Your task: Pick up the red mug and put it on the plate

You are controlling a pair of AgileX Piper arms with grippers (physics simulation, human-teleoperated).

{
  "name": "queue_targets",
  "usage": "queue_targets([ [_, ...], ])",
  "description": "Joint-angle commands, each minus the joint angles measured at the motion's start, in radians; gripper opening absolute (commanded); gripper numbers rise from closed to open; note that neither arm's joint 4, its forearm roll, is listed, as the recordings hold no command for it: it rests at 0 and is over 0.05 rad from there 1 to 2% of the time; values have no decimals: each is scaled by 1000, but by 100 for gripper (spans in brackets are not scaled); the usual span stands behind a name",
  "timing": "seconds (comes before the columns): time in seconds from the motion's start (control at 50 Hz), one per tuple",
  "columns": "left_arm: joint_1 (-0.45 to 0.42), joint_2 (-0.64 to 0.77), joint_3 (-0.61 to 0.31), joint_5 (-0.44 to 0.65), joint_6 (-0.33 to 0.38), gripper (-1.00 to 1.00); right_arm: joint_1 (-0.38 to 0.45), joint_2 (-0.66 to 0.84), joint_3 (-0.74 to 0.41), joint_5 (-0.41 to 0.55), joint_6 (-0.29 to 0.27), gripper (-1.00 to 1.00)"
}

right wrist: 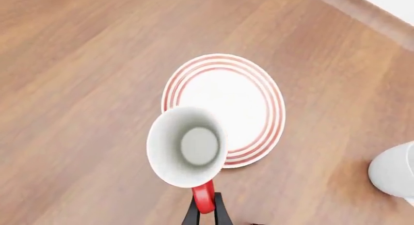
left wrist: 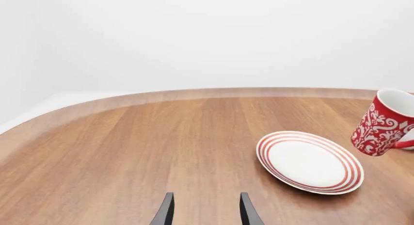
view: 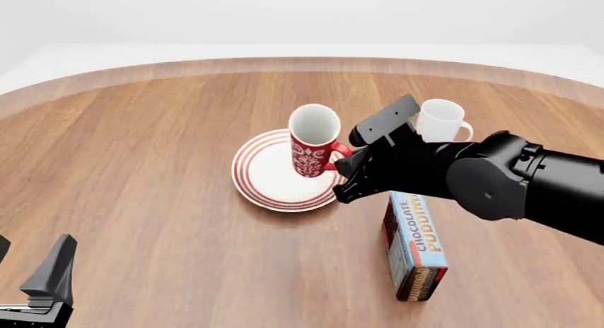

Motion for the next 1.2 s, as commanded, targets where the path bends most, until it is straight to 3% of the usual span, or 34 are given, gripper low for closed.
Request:
queue_targets([
  [0.02, 0, 0, 0, 0, 0, 100, -16, 53, -47, -31, -6, -100],
  [0.06, 0, 0, 0, 0, 0, 100, -24, 65, -50, -48, 1, -100],
  [0.08, 0, 0, 0, 0, 0, 100, -29, 67, -53, -56, 34, -100],
  [0.28, 0, 0, 0, 0, 0, 100, -55, 121, -69, -83, 2, -100],
  [1.2, 0, 0, 0, 0, 0, 100, -103, 420, -295, -149, 8, -100],
])
